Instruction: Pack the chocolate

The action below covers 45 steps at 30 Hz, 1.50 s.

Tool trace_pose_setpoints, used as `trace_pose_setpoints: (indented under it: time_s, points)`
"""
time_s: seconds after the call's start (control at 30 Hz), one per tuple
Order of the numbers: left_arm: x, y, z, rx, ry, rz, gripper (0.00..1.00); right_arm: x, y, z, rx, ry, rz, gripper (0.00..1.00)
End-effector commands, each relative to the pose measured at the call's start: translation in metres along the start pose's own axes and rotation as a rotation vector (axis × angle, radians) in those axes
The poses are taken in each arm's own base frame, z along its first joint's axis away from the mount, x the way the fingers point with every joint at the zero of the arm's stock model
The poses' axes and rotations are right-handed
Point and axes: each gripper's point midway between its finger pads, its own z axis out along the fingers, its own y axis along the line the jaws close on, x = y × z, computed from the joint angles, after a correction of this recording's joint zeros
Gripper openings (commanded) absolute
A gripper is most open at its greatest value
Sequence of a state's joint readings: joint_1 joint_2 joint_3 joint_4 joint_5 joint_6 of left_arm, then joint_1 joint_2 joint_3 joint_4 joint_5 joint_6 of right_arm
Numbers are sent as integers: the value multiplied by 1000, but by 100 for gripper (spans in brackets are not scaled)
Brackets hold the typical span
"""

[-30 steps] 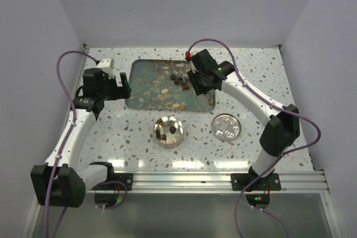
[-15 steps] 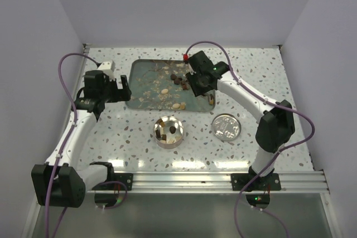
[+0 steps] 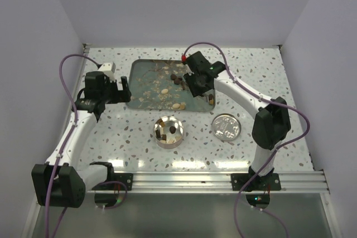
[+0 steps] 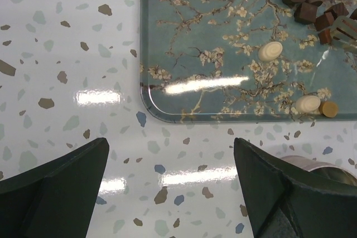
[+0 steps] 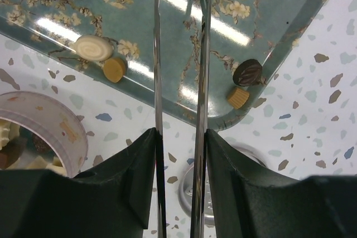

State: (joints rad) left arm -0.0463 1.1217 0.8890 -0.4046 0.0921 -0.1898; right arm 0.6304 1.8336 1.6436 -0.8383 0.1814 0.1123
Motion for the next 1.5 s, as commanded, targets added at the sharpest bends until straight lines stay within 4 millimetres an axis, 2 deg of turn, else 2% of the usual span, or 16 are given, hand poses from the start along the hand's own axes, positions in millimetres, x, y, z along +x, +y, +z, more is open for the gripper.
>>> trace_pose_setpoints:
  time_s: [0.0, 0.13, 0.3, 0.5, 0.67, 0.77, 0.97, 1.03, 1.1, 1.23, 1.33, 1.47]
  points:
    - [-12, 3, -2, -7, -57, 19, 100, -23, 2, -11, -8, -72, 7, 43]
    - [-13, 3, -1, -7, -59, 22, 100, -25, 2, -9, -2, -74, 5, 38]
    - [-12, 3, -2, -9, -58, 27, 100, -32, -3, -19, 15, -98, 10, 31]
    - [-10, 3, -1, -3, -51, 23, 100, -40, -12, -46, 31, -145, 8, 29]
    - [-12, 0, 0, 6, -57, 17, 100, -34, -10, -75, -2, -167, 5, 29]
    - [-14, -2, 0, 18, -63, 4, 100, -16, 4, -84, -26, -156, -14, 29]
    - [-12, -5, 2, 28, -57, -24, 100, 21, 59, -106, -123, -138, -42, 29]
    - [-12, -4, 1, 25, -57, -22, 100, 32, 81, -123, -179, -144, -44, 29]
    - [-9, -3, 1, 21, -50, -22, 100, 43, 94, -140, -202, -154, -55, 29]
    - [-5, -2, -1, 14, -37, -20, 100, 60, 106, -167, -236, -160, -72, 29]
    - [-3, -2, -4, 12, -35, -22, 100, 77, 113, -177, -262, -139, -93, 29]
    - [0, -3, -8, 15, -37, -36, 100, 102, 123, -173, -279, -89, -133, 31]
